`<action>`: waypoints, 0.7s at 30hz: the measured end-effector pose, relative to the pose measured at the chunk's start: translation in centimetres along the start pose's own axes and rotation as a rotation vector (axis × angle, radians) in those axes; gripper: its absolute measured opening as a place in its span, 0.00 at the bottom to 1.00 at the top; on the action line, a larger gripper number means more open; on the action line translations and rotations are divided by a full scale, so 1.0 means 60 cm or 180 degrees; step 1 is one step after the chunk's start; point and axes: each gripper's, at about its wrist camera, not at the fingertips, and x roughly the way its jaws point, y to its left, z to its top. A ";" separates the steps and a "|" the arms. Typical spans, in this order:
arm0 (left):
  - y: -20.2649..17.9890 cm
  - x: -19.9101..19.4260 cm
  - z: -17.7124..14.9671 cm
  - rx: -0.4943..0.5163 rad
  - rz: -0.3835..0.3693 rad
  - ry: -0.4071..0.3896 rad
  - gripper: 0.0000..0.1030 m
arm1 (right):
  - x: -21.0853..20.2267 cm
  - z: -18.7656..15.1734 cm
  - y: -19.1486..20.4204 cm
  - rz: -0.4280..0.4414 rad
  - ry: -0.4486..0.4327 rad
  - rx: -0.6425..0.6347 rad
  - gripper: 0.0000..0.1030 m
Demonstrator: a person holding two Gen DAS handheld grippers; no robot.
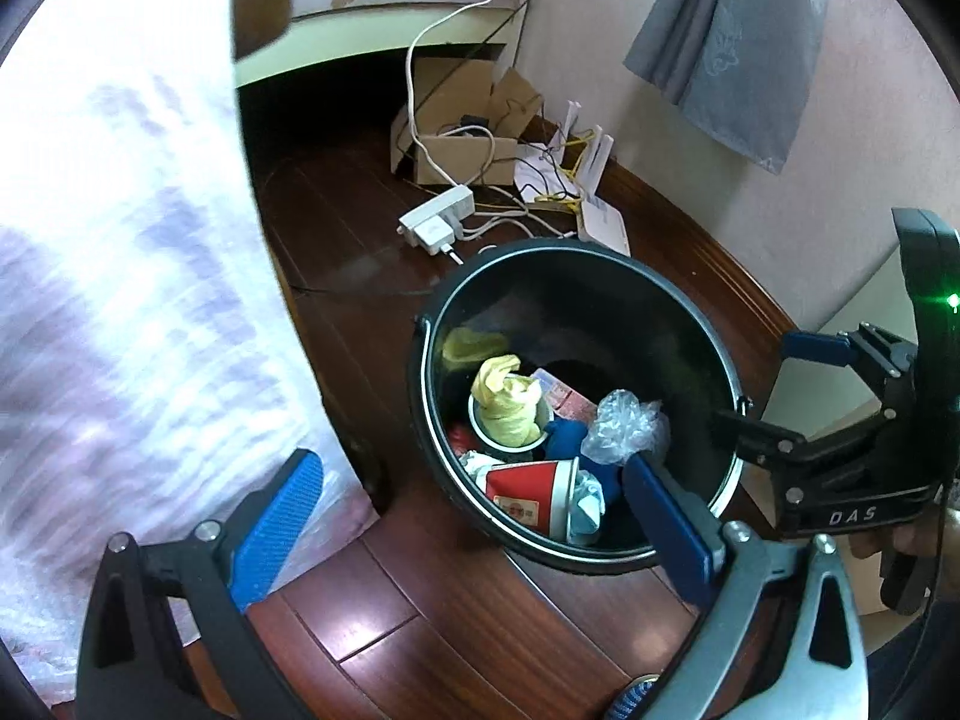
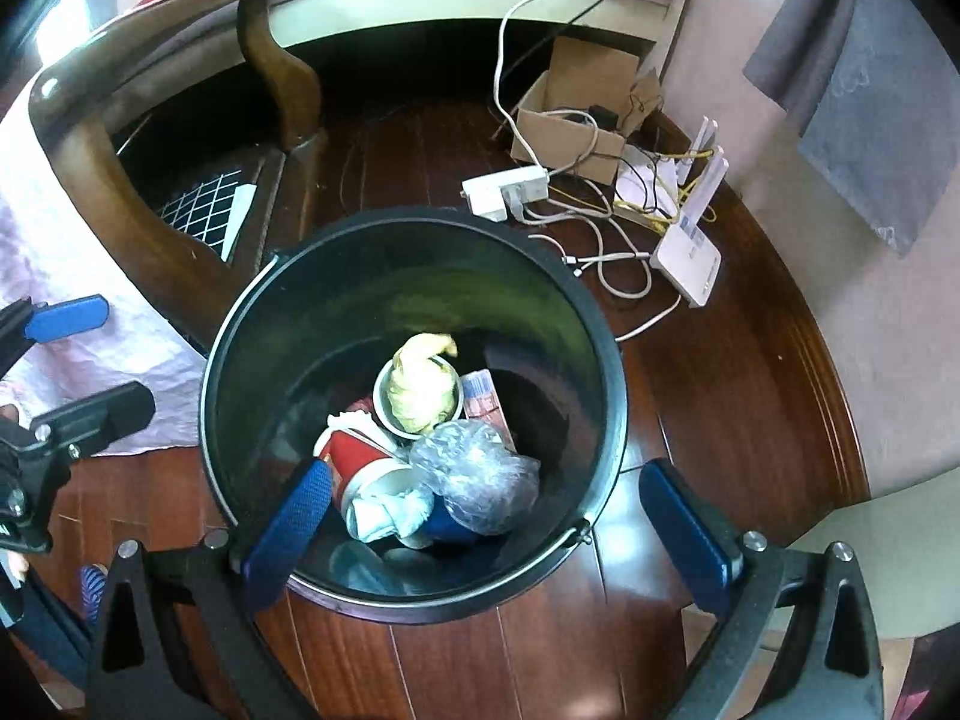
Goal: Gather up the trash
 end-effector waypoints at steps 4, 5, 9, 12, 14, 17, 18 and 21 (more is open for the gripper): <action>0.000 -0.017 -0.004 -0.0018 0.0029 -0.0070 0.98 | -0.014 0.002 0.012 0.0019 -0.0053 -0.0025 1.00; 0.001 -0.021 -0.005 -0.0024 0.0042 -0.0087 0.98 | -0.018 0.002 0.016 0.0019 -0.0063 -0.0036 1.00; 0.006 -0.042 -0.008 -0.0063 0.0078 -0.0140 0.98 | -0.035 -0.001 0.027 0.0031 -0.0109 -0.0052 1.00; 0.007 -0.057 -0.011 -0.0069 0.0107 -0.0176 0.98 | -0.058 0.000 0.040 0.0041 -0.0178 -0.0072 1.00; 0.008 -0.072 -0.014 -0.0066 0.0133 -0.0219 0.98 | -0.077 0.002 0.049 0.0044 -0.0248 -0.0101 1.00; 0.015 -0.101 -0.020 -0.0070 0.0244 -0.0323 0.98 | -0.109 0.006 0.063 0.0083 -0.0356 -0.0130 1.00; 0.018 -0.113 -0.022 -0.0083 0.0262 -0.0363 0.98 | -0.120 0.008 0.068 0.0092 -0.0398 -0.0144 1.00; 0.027 -0.145 -0.025 -0.0106 0.0324 -0.0470 0.99 | -0.147 0.009 0.080 0.0105 -0.0487 -0.0161 1.00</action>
